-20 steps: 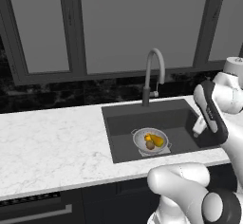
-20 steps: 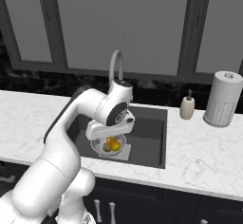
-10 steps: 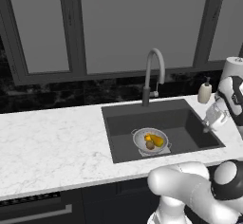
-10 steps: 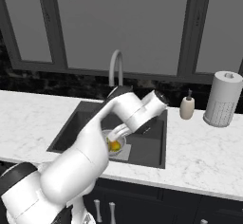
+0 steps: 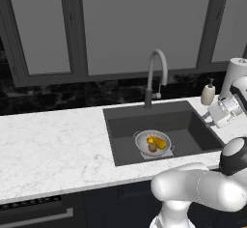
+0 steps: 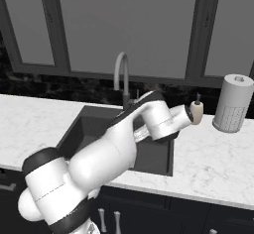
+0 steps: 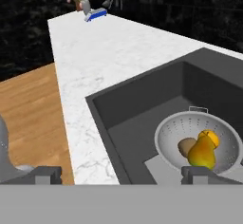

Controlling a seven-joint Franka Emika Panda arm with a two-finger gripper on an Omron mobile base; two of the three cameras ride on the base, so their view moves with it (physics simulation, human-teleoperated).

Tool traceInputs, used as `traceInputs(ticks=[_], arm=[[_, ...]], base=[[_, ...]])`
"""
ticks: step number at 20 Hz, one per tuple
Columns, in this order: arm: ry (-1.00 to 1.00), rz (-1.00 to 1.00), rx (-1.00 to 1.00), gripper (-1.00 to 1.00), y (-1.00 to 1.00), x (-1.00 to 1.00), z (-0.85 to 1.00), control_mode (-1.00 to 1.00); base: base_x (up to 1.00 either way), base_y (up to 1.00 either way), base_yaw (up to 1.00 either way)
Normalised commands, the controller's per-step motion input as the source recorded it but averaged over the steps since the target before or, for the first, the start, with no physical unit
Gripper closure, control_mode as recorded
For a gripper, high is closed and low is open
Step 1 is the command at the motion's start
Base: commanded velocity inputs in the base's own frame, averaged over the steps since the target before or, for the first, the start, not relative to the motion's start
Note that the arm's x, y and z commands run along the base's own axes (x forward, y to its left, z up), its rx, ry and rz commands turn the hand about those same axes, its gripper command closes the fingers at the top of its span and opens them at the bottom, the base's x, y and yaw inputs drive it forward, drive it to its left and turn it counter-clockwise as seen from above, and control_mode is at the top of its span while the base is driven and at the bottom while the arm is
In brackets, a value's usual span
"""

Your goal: Put the colander in the sink, put the kiwi, pear, tangerine in the colander, and turn on the sink faucet and pour water over the colander.

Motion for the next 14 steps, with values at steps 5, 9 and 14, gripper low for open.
traceInputs(ticks=[5, 9, 14], arm=[[-0.01, 0.0, 0.04, -1.0, -0.04, 0.38, 0.0, -1.0], [-0.03, 0.0, 0.07, -1.0, -0.08, 0.21, 0.0, -1.0], [-0.02, -0.07, 0.06, -1.0, 0.0, 0.2, -0.04, -1.0]], base=[[0.0, 0.0, 0.0], [0.0, 0.0, 0.0], [0.0, 0.0, 0.0]])
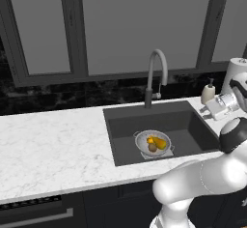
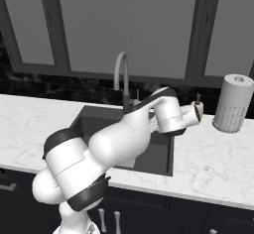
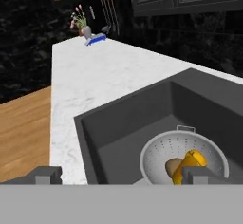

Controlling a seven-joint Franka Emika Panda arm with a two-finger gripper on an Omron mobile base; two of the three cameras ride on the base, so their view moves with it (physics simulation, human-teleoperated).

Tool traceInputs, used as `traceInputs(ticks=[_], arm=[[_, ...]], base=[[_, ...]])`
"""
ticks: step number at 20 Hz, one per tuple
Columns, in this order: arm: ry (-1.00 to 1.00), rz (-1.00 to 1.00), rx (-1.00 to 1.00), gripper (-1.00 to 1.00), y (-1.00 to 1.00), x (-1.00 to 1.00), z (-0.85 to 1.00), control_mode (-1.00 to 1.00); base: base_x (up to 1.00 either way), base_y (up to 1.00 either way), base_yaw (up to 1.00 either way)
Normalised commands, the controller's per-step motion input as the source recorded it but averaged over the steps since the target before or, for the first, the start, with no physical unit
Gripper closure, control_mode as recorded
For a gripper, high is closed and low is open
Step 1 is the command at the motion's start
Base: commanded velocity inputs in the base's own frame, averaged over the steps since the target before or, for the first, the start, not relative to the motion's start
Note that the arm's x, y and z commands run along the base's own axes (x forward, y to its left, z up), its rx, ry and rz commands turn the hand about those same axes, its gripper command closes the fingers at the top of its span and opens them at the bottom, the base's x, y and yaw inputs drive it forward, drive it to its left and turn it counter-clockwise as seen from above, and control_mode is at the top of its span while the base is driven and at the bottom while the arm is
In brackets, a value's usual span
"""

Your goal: Put the colander in the sink, put the kiwi, pear, tangerine in the colander, and turn on the sink faucet and pour water over the colander.

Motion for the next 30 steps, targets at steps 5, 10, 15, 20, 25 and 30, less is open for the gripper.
traceInputs(ticks=[5, 10, 15, 20, 25, 30], arm=[[-0.01, -0.03, 0.03, -1.0, 0.02, 0.22, -0.18, -1.0], [-0.02, 0.0, 0.0, -1.0, -0.01, 0.16, -0.18, -1.0], [-0.07, -0.03, 0.0, -1.0, -0.02, 0.44, -0.09, -1.0], [-0.13, -0.09, 0.0, -1.0, 0.14, 0.63, -0.07, -1.0], [-0.28, -0.06, 0.03, -1.0, 0.04, 0.48, 0.0, -1.0], [-0.06, 0.0, 0.24, -1.0, 0.06, 0.46, 0.01, -1.0]], base=[[0.0, 0.0, 0.0], [0.0, 0.0, 0.0], [0.0, 0.0, 0.0], [0.0, 0.0, 0.0], [0.0, 0.0, 0.0], [0.0, 0.0, 0.0]])
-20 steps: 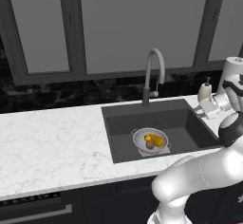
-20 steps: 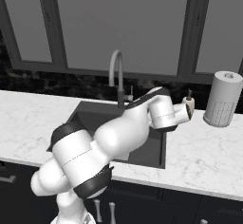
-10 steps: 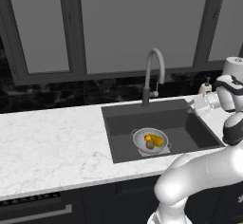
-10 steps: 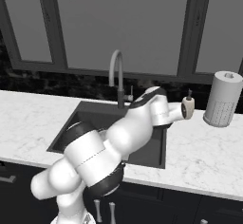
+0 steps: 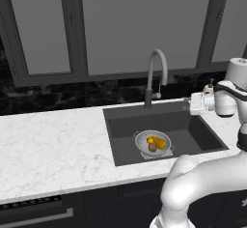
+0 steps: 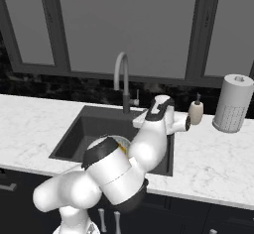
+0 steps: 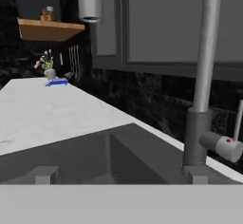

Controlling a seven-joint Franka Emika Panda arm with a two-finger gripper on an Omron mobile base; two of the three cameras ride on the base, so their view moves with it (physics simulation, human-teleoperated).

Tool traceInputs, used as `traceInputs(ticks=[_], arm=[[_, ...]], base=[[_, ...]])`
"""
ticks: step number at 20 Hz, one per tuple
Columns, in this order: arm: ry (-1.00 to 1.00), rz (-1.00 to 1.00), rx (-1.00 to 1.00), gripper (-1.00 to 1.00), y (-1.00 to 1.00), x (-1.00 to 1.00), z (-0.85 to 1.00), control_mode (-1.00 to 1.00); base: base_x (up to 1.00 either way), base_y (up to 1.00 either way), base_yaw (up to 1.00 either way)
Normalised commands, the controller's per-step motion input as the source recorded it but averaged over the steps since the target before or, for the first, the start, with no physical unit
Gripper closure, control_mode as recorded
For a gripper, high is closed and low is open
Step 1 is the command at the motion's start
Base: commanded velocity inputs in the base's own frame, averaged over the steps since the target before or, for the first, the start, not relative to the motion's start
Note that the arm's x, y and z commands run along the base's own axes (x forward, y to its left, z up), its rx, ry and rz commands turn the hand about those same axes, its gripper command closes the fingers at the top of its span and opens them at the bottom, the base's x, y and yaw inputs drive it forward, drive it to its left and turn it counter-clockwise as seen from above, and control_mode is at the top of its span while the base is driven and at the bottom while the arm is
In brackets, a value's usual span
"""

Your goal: Put the colander in the sink, put the kiwi, pear, tangerine in the colander, and turn on the sink faucet and pour water over the colander.

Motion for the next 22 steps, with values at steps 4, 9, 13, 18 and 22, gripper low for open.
traceInputs(ticks=[4, 9, 13, 18, 22], arm=[[0.0, 0.0, 0.12, -1.0, 0.37, 0.35, 0.12, -1.0], [0.0, 0.0, 0.04, -1.0, 0.12, 0.31, 0.21, -1.0], [-0.02, -0.07, 0.0, -1.0, 0.23, 0.32, 0.06, -1.0], [-0.15, -0.16, 0.0, -1.0, 0.38, 0.29, 0.0, -1.0], [-0.1, -0.16, 0.02, -1.0, 0.23, 0.44, 0.0, -1.0]], base=[[0.0, 0.0, 0.0], [0.0, 0.0, 0.0], [0.0, 0.0, 0.0], [0.0, 0.0, 0.0], [0.0, 0.0, 0.0]])
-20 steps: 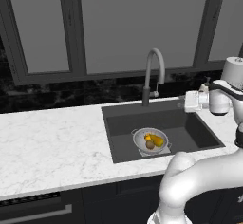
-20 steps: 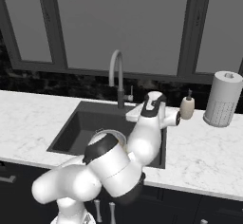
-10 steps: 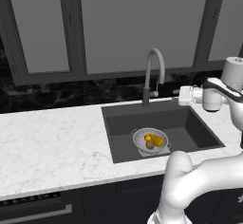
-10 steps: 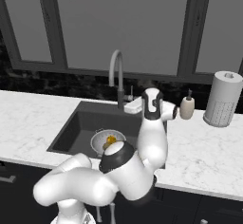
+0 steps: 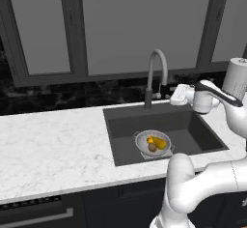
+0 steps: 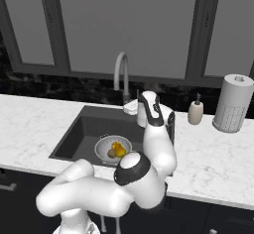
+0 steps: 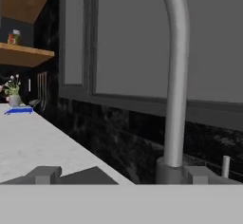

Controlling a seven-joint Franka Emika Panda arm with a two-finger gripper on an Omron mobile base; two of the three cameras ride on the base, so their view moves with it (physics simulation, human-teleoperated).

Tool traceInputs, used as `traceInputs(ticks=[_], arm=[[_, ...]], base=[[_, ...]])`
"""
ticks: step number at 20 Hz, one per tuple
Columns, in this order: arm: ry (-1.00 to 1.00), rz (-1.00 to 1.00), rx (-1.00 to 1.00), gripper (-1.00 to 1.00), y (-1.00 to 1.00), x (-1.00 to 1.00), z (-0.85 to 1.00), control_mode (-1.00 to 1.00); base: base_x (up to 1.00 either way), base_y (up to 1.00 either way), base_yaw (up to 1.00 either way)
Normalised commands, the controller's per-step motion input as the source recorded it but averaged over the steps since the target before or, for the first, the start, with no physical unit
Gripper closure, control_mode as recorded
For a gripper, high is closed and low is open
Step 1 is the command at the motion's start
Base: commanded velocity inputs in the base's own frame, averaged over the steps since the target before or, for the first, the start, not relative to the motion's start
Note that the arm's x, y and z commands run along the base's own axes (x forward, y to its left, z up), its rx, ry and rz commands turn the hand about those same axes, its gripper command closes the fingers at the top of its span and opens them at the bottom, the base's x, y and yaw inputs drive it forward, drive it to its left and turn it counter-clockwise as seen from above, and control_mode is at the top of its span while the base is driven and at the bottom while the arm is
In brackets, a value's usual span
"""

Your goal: Put the colander in the sink, put the kiwi, pear, tangerine in the colander, and turn on the sink faucet and pour water over the colander.

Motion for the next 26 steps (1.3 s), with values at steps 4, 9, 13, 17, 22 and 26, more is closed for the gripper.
traceInputs(ticks=[4, 9, 13, 17, 22, 26], arm=[[0.0, -0.07, 0.01, -1.0, 0.08, 0.48, 0.0, -1.0], [0.0, -0.01, 0.0, -1.0, -0.02, 0.4, 0.0, -1.0], [0.0, 0.0, 0.02, -1.0, -0.12, 0.37, 0.0, -1.0], [0.0, 0.0, 0.03, -1.0, -0.2, 0.38, 0.0, -1.0], [0.0, 0.0, 0.03, -1.0, -0.18, 0.29, -0.06, -1.0], [0.0, 0.0, 0.04, -1.0, -0.14, 0.02, -0.2, -1.0]], base=[[0.0, 0.0, 0.0], [0.0, 0.0, 0.0], [0.0, 0.0, 0.0], [0.0, 0.0, 0.0], [0.0, 0.0, 0.0], [0.0, 0.0, 0.0]])
